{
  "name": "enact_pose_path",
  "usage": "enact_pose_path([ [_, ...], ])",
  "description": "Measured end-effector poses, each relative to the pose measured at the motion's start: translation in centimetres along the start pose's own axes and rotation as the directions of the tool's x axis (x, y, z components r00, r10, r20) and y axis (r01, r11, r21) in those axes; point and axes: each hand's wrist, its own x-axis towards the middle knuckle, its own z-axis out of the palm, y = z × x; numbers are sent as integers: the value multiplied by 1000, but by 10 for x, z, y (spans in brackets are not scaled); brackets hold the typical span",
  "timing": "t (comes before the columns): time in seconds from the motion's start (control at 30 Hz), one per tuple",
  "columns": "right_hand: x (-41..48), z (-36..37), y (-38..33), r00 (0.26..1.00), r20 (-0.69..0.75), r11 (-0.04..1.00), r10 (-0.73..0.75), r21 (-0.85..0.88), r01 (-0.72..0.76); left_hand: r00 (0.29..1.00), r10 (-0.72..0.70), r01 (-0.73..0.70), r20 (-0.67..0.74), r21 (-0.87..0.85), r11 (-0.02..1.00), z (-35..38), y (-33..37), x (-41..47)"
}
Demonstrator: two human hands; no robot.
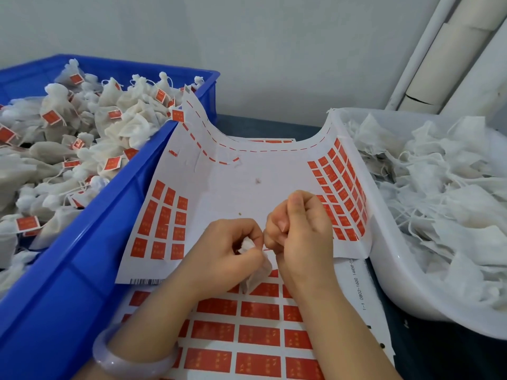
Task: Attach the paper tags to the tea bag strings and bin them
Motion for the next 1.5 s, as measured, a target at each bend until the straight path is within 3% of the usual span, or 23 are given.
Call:
enact_pose_path([
  [0.1, -1, -3, 2, 1000, 5, 1000, -13, -24, 13, 999, -38, 38, -6, -35, 999, 1, -3, 1],
  [0.27, -6, 0, 4, 972, 49, 899, -228, -373, 229, 996, -40, 45, 79, -62, 997, 4, -5, 3],
  [0.4, -6, 0, 5, 961, 86, 879, -264, -388, 276, 993, -45, 56, 111, -99, 994, 3, -8, 4],
  [0.53, 1, -11, -2, 976, 87, 944, -198, -251, 214, 984, -71, 94, 165, -138, 986, 0, -7, 1],
  [0.63, 13, -20, -4, 987, 58, 939, -150, -305, 161, 972, -42, 72, 231, -123, 990, 2, -2, 0],
  [0.77, 25, -20, -3, 961, 272, 909, 39, -410, 79, 931, 53, 6, 360, -162, 987, 6, 7, 1],
  [0.9, 42, -5, -4, 837, 430, 774, 337, -633, 13, 904, 98, 3, 416, -234, 972, 5, 9, -3],
  [1.0, 48, 3, 3, 767, 418, 611, 487, -791, 43, 894, 113, 16, 433, -283, 959, 3, 10, -5],
  [1.13, 60, -2, 1, 828, 324, 387, 457, -911, 142, 916, 88, 28, 392, -281, 959, -3, 8, -3],
  [1.3, 62, 11, 2, 884, 309, 325, 351, -925, 194, 879, 70, 61, 472, -257, 965, -2, 10, -4],
  [1.5, 56, 31, 27, 840, 389, 375, 377, -894, 246, 877, 72, 73, 476, -278, 958, -3, 9, -4],
])
